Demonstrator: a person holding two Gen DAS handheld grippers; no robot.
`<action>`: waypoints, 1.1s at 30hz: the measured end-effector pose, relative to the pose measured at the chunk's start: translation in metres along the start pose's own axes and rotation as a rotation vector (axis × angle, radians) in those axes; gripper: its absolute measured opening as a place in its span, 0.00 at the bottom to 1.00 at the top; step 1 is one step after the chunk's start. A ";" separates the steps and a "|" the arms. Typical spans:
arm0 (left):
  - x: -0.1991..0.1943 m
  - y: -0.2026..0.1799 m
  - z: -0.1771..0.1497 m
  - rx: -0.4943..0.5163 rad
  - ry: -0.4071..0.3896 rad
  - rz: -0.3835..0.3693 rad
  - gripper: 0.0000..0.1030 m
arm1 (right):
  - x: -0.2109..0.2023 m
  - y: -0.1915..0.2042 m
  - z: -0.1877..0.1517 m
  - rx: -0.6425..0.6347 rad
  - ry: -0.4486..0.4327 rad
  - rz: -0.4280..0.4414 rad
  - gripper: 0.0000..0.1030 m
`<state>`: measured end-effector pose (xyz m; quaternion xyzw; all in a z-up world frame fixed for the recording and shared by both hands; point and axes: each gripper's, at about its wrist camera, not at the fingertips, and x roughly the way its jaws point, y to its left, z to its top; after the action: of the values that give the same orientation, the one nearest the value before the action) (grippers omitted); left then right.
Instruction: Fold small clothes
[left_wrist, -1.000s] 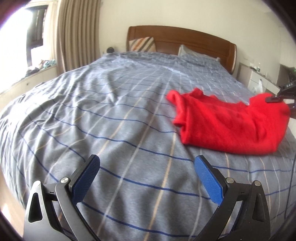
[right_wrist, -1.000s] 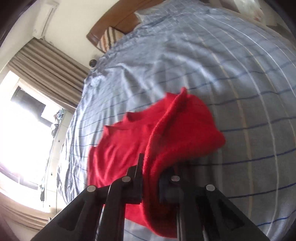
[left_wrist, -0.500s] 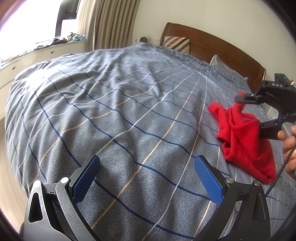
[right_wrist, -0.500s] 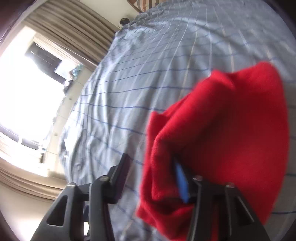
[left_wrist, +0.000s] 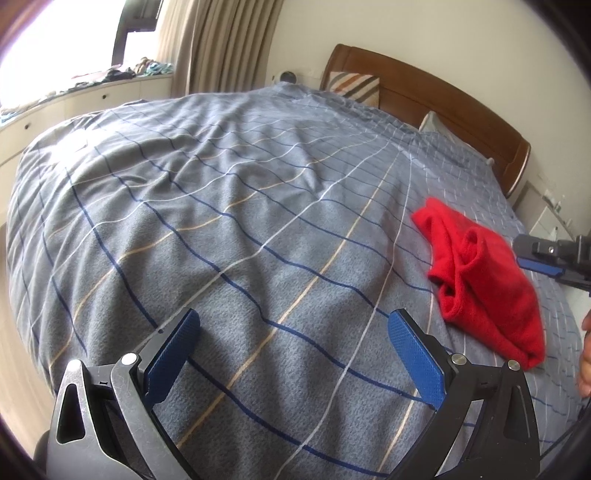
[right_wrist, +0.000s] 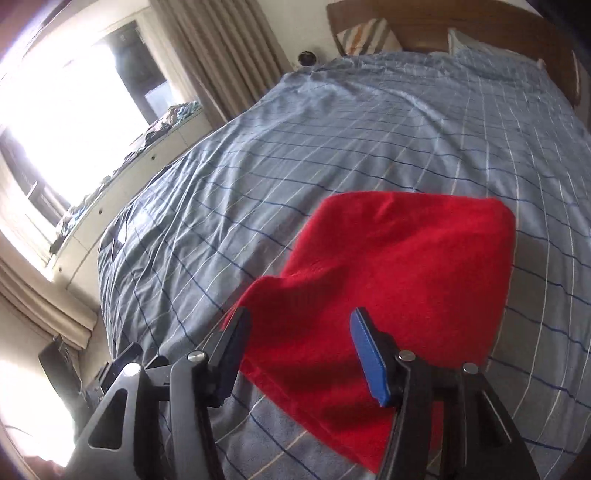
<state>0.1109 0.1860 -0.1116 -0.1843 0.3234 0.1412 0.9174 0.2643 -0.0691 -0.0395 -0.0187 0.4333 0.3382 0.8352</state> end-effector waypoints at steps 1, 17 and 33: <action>-0.001 0.001 -0.001 -0.006 0.000 0.000 0.99 | 0.004 0.015 -0.006 -0.063 -0.010 -0.020 0.56; 0.002 -0.003 -0.002 -0.011 0.013 -0.024 0.99 | 0.052 0.069 -0.075 -0.521 0.146 -0.290 0.05; 0.007 -0.019 -0.008 0.056 0.032 -0.024 0.99 | -0.036 -0.026 -0.093 0.018 -0.067 -0.120 0.27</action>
<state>0.1192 0.1666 -0.1176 -0.1647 0.3396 0.1181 0.9185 0.1986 -0.1387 -0.0781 -0.0259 0.4062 0.2841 0.8681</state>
